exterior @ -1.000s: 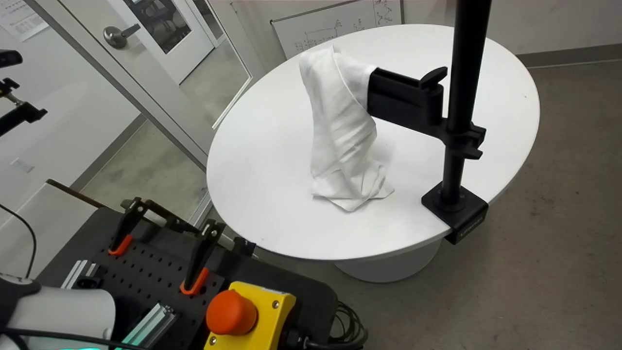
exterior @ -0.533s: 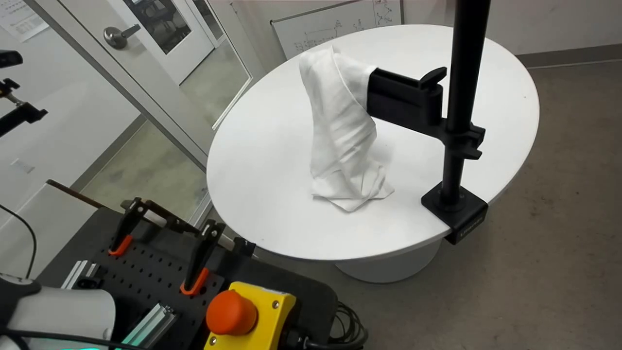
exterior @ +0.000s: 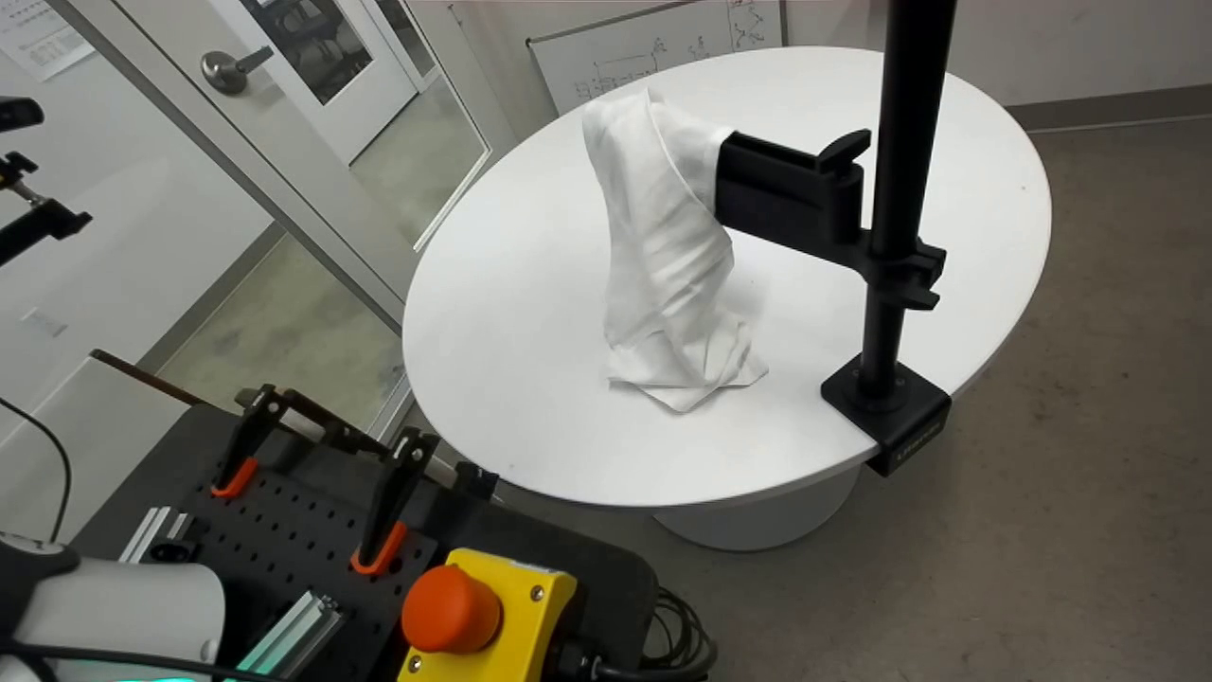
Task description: Take the tea towel off the stand and put it on the table
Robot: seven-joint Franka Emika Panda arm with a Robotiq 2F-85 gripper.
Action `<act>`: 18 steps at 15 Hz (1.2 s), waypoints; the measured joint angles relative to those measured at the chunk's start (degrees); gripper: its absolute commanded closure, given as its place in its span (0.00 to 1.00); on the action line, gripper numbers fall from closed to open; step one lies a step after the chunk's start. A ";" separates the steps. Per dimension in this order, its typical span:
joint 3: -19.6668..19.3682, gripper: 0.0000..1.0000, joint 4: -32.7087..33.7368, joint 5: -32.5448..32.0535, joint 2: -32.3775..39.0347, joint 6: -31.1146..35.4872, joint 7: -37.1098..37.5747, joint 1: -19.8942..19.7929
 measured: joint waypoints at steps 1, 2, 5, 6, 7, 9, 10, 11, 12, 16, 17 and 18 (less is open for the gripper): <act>-0.03 0.00 0.72 0.00 2.31 1.84 0.00 -0.19; -0.03 0.00 1.54 0.00 4.61 3.60 0.08 -0.37; -0.03 0.00 4.37 0.19 11.54 7.52 0.83 -0.52; 0.01 0.00 5.34 0.28 13.70 8.34 1.45 -0.51; 0.08 0.00 6.37 0.33 15.86 9.13 2.21 -0.49; 0.28 0.00 8.33 0.37 19.88 10.51 3.77 -0.34; 0.40 0.00 9.32 0.47 21.78 11.14 4.37 -0.21; 0.52 0.00 10.24 0.67 23.47 11.55 4.83 -0.06; 0.64 0.00 11.22 1.07 25.19 11.77 4.99 0.13; 1.22 0.00 14.64 3.11 31.35 11.87 5.07 1.12; 1.38 0.00 15.50 3.25 32.72 11.87 5.08 1.38; 1.48 0.00 16.26 3.31 33.89 11.87 5.08 1.59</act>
